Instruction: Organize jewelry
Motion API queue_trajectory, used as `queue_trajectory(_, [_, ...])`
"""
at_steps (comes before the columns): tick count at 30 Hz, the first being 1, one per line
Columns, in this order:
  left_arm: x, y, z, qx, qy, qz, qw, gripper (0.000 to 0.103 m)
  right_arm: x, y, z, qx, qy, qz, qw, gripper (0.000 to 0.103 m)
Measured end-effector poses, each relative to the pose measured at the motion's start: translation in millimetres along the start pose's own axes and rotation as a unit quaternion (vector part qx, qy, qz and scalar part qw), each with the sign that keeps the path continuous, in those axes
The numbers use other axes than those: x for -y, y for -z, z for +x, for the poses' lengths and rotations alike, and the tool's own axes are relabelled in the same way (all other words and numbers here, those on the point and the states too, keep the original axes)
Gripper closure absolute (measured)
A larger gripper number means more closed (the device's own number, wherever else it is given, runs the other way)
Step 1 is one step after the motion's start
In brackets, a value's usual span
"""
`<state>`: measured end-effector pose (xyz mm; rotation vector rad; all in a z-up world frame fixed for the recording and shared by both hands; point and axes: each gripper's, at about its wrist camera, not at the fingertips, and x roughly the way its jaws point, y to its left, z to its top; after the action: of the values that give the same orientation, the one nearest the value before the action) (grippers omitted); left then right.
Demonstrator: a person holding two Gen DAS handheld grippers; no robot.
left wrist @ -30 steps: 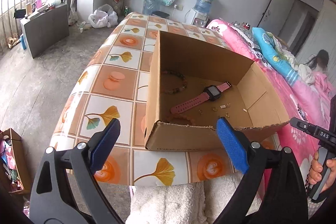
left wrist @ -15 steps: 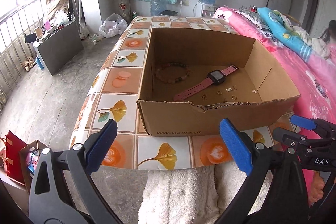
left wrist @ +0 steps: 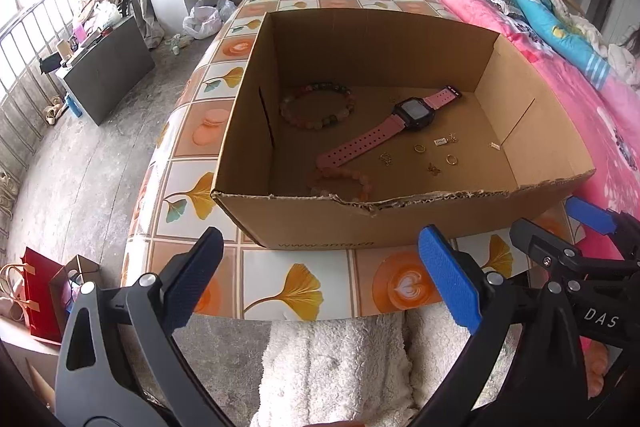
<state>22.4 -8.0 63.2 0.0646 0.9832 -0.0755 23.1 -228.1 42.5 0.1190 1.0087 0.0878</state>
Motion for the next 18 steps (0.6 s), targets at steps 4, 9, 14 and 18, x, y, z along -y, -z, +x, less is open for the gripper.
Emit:
queue_trajectory(4, [3.8, -3.2, 1.9, -0.008, -0.004, 0.002, 1.0000, 0.008, 0.2, -3.0, 2.9, -0.002, 0.009, 0.002, 1.000, 0.011])
queue_trajectory(9, [6.2, -6.4, 3.5, -0.014, -0.006, 0.003, 0.9999, 0.009, 3.0, -4.5, 3.6, -0.004, 0.006, 0.008, 1.000, 0.011])
queue_trajectory(14, [6.5, -7.5, 6.0, -0.021, -0.005, 0.001, 0.9998, 0.009, -0.6, -4.1, 1.3, -0.001, 0.008, -0.001, 1.000, 0.011])
queue_trajectory(18, [6.2, -8.1, 7.3, -0.024, -0.004, 0.000, 0.9997, 0.009, -1.0, -4.9, 1.6, -0.001, 0.011, -0.001, 1.000, 0.011])
